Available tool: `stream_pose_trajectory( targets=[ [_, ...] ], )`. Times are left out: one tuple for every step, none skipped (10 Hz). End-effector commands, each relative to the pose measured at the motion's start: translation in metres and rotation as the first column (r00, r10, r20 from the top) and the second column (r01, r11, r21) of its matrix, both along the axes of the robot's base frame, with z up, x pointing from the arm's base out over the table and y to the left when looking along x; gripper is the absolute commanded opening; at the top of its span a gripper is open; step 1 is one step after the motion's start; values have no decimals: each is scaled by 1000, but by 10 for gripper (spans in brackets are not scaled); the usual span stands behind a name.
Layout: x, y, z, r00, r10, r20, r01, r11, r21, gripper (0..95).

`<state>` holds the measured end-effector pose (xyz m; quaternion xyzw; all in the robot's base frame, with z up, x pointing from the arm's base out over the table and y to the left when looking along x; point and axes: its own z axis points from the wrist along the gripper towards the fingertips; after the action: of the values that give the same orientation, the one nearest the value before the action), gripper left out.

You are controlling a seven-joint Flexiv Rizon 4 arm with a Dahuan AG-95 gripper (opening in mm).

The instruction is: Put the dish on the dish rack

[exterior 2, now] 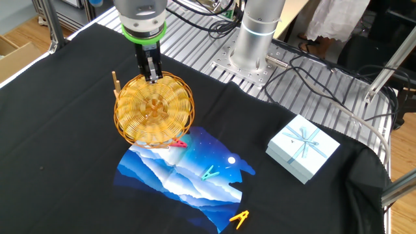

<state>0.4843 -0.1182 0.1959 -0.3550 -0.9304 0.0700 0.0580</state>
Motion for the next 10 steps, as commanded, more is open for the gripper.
stream_pose_trajectory(
  targets=[
    [-1,0,1,1000,4,-6,-4,1000,-27,0],
    [-1,0,1,1000,1,-12,-2,1000,-23,0],
    [-6,-5,9,1000,11,-23,-11,1000,-18,0],
    [-14,-13,17,999,27,-26,-28,999,-23,0],
    [-20,-19,24,999,31,-33,-32,999,-32,0],
    [-27,-25,34,999,22,-42,-23,999,-37,0],
    [-33,-28,45,998,19,-58,-23,998,-60,0],
    [-38,-35,54,998,20,-64,-24,997,-68,0],
    [-41,-42,60,997,24,-67,-28,997,-70,0],
    [-49,-53,68,998,18,-66,-23,997,-73,0]
  ],
)
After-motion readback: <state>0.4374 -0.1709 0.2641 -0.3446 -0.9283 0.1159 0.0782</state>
